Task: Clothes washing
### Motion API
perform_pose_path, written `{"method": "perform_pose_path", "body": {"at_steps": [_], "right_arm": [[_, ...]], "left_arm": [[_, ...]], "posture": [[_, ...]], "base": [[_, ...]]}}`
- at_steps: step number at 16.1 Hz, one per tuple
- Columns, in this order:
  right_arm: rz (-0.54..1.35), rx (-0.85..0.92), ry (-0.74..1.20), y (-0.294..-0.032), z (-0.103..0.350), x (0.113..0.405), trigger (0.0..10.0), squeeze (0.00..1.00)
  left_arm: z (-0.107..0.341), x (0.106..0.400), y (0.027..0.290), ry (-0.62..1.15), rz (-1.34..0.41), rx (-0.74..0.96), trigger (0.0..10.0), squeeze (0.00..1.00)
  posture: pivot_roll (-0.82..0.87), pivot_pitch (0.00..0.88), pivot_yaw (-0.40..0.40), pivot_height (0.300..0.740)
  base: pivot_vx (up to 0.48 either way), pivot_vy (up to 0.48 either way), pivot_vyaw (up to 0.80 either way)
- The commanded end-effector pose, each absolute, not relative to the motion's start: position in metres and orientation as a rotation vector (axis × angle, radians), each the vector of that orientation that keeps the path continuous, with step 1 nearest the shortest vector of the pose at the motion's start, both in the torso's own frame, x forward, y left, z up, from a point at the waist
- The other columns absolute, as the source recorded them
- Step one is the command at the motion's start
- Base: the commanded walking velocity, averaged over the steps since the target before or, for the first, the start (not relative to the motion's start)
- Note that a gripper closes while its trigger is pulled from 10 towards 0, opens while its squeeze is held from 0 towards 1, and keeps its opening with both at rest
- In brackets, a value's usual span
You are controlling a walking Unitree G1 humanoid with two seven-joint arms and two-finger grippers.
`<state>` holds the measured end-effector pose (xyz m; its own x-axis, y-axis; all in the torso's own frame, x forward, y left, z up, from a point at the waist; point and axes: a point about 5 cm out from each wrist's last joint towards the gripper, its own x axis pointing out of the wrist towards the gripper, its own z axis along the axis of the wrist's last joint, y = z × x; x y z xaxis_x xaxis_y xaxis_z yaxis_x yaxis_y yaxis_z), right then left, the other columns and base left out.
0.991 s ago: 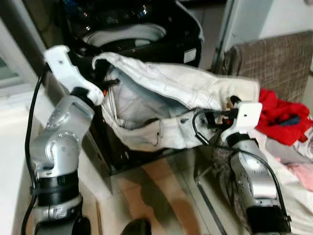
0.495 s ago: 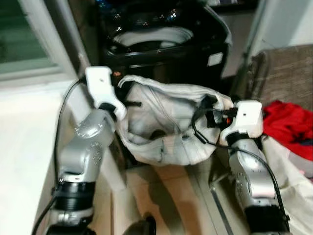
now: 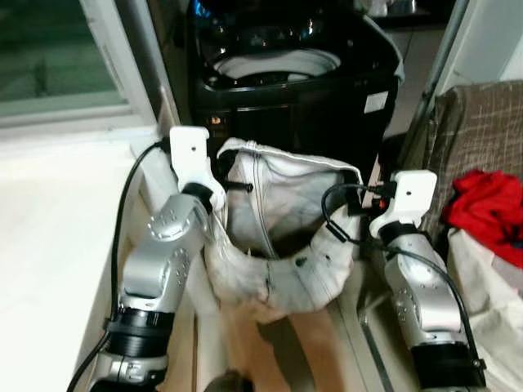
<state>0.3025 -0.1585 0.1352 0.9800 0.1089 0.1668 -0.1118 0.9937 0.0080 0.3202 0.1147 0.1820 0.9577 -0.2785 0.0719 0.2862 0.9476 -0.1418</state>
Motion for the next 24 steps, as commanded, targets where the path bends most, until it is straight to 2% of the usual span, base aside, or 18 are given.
{"method": "perform_pose_path", "body": {"at_steps": [1,7,10,15,17,21,24], "right_arm": [[0.119,0.004,-0.208,-0.157,0.144,0.304,10.0,0.00],[0.081,-0.009,-0.205,-0.161,0.144,0.308,10.0,0.00],[0.089,-0.009,-0.207,-0.160,0.144,0.308,10.0,0.00],[0.099,-0.021,-0.204,-0.160,0.145,0.311,10.0,0.00],[0.134,-0.062,-0.256,-0.154,0.157,0.313,10.0,0.00],[0.168,-0.078,-0.495,-0.151,0.207,0.314,10.0,0.00],[0.162,-0.053,-0.526,-0.153,0.217,0.315,10.0,0.00]], "left_arm": [[0.186,0.322,0.114,-0.084,-0.281,-0.135,0.0,0.00],[0.176,0.327,0.117,-0.089,-0.263,-0.062,0.0,0.00],[0.170,0.328,0.116,-0.068,-0.252,-0.084,0.0,0.00],[0.170,0.330,0.121,-0.102,-0.213,-0.098,0.0,0.00],[0.186,0.330,0.122,-0.180,-0.182,-0.078,0.0,0.00],[0.235,0.332,0.124,-0.378,-0.181,-0.040,0.0,0.00],[0.277,0.341,0.123,-0.481,-0.218,0.028,0.0,0.00]], "posture": [[-0.17,0.000,0.061,0.740],[-0.17,0.000,0.058,0.740],[-0.17,0.000,0.054,0.740],[-0.17,0.000,0.039,0.740],[-0.16,0.000,0.034,0.740],[-0.16,0.000,0.031,0.740],[-0.16,0.000,0.029,0.740]], "base": [[0.311,-0.360,0.50],[0.000,-0.069,0.00],[0.298,-0.373,0.00],[0.000,0.000,0.00],[0.480,0.000,0.00],[0.480,0.000,0.00],[0.480,0.000,0.00]]}}
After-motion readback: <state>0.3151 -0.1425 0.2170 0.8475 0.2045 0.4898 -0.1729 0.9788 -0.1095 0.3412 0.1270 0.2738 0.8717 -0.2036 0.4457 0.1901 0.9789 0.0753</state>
